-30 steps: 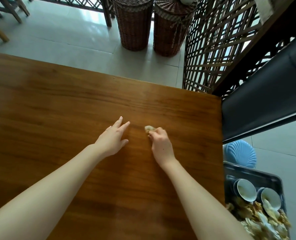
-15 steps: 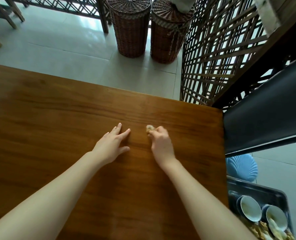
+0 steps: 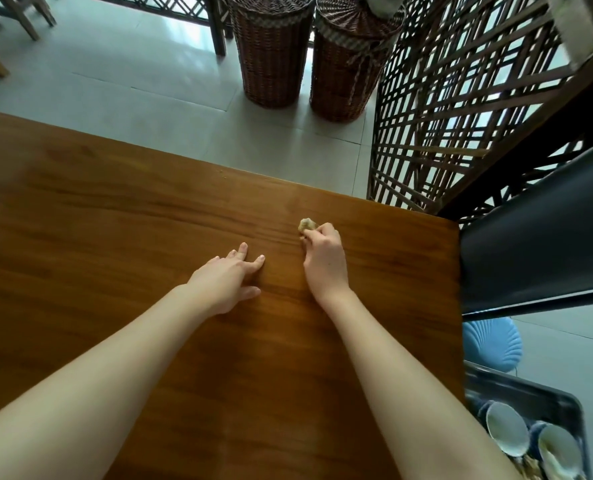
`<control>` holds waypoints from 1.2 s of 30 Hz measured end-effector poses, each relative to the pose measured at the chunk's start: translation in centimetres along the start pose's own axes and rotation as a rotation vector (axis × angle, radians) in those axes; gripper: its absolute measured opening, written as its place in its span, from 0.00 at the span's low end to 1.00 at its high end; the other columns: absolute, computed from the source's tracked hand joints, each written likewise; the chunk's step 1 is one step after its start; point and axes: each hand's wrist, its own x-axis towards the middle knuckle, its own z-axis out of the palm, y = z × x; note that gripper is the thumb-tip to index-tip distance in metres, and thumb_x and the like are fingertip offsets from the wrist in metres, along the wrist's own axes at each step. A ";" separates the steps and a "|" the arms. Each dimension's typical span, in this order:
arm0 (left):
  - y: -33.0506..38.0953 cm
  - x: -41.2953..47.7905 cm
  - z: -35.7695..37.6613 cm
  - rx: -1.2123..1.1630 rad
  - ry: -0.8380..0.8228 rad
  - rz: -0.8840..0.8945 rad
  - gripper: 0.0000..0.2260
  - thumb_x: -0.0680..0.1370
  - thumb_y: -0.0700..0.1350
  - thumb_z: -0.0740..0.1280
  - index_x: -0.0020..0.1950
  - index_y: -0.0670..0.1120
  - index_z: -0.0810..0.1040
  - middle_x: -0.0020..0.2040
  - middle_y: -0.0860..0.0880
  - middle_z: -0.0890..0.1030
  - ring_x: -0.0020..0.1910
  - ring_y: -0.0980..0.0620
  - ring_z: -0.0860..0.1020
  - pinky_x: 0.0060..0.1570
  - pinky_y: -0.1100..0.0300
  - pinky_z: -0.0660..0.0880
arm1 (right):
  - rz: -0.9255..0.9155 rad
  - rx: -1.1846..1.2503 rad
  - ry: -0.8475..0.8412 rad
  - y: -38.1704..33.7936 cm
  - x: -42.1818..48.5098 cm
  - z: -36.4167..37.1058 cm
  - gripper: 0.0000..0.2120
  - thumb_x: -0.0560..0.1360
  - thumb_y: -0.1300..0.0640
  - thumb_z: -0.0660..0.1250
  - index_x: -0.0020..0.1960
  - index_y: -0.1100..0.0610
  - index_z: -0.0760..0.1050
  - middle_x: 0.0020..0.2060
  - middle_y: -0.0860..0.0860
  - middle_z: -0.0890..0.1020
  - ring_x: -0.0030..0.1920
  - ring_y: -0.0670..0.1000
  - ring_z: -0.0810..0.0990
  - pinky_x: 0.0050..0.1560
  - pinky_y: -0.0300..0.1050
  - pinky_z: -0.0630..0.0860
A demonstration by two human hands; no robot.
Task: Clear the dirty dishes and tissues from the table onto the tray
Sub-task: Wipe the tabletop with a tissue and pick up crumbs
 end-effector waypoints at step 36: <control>-0.1 0.1 0.2 0.104 0.010 -0.007 0.26 0.82 0.57 0.53 0.78 0.56 0.48 0.79 0.45 0.45 0.77 0.47 0.52 0.73 0.50 0.54 | 0.105 0.020 -0.072 1.1 -12.5 -2.0 0.16 0.77 0.68 0.63 0.63 0.60 0.76 0.54 0.51 0.77 0.55 0.47 0.75 0.57 0.31 0.70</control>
